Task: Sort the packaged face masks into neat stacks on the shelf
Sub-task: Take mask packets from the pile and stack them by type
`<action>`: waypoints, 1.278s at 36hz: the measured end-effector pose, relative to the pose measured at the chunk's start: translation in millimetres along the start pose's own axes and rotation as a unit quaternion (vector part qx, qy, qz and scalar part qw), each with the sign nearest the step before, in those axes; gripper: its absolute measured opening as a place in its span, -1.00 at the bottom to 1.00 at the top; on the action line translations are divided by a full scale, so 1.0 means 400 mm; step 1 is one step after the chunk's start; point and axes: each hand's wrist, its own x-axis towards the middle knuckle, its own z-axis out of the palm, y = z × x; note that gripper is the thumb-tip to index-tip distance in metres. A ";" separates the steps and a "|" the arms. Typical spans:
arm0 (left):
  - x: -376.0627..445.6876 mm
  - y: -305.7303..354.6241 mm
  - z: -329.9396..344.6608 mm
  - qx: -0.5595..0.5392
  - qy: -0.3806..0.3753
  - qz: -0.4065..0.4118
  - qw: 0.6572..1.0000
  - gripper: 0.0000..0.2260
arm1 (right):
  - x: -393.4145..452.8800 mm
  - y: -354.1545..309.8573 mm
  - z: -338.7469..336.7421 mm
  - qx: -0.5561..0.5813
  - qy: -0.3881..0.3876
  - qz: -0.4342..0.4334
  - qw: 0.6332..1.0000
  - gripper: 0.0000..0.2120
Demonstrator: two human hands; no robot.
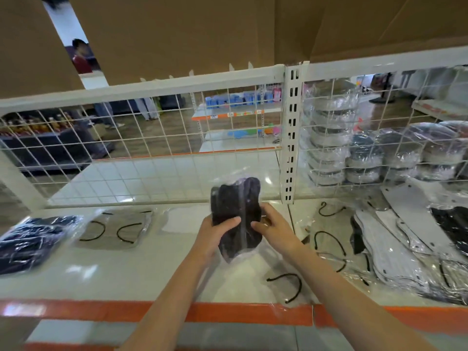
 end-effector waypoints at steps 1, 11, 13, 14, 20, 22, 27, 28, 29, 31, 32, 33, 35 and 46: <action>-0.002 -0.002 -0.006 0.020 0.009 0.016 1.000 -0.83 | -0.002 0.000 0.004 -0.015 -0.016 -0.003 1.000 -0.73; 0.000 -0.006 -0.033 -0.183 0.145 -0.017 0.972 -0.74 | -0.004 0.064 0.030 -0.013 -0.039 0.086 0.995 -0.43; 0.005 0.007 -0.041 -0.275 0.129 -0.027 0.952 -0.69 | -0.001 0.069 0.027 0.134 -0.054 0.134 0.980 -0.65; 0.009 0.006 -0.046 -0.294 0.124 -0.029 0.947 -0.70 | -0.002 0.070 0.029 0.190 -0.079 0.135 0.969 -0.76; -0.006 -0.020 -0.108 -0.259 0.091 -0.009 0.962 -0.50 | -0.009 0.044 0.038 0.124 -0.010 0.044 0.991 -0.88; -0.016 -0.038 -0.154 -0.205 0.130 0.021 0.970 -0.54 | 0.005 0.038 0.017 0.024 -0.005 -0.001 1.000 -0.90; -0.040 -0.080 -0.220 0.010 0.157 -0.004 0.987 -0.35 | 0.031 0.086 -0.039 -0.154 -0.027 0.024 0.987 -0.93; -0.041 -0.091 -0.221 0.046 0.146 -0.012 0.988 -0.37 | 0.032 0.093 -0.040 -0.159 -0.022 0.041 0.986 -0.90; -0.038 -0.102 -0.221 0.077 0.132 -0.011 0.988 -0.41 | 0.031 0.097 -0.039 -0.155 -0.017 0.057 0.986 -0.87; -0.034 -0.115 -0.210 0.112 0.119 -0.007 0.987 -0.45 | 0.024 0.095 -0.030 -0.139 -0.003 0.073 0.988 -0.82; -0.031 -0.120 -0.205 0.117 0.123 -0.005 0.986 -0.47 | 0.019 0.092 -0.025 -0.126 0.007 0.075 0.989 -0.82; -0.029 -0.118 -0.196 0.113 0.126 0.000 0.986 -0.49 | 0.015 0.090 -0.019 -0.107 0.013 0.071 0.992 -0.83; -0.016 -0.124 -0.184 0.087 0.141 0.010 0.986 -0.53 | 0.006 0.079 -0.007 -0.066 0.017 0.064 0.996 -0.83; -0.038 -0.130 -0.221 0.244 0.115 0.029 0.963 -0.77 | 0.002 0.055 0.034 -0.137 0.028 0.113 0.984 -0.88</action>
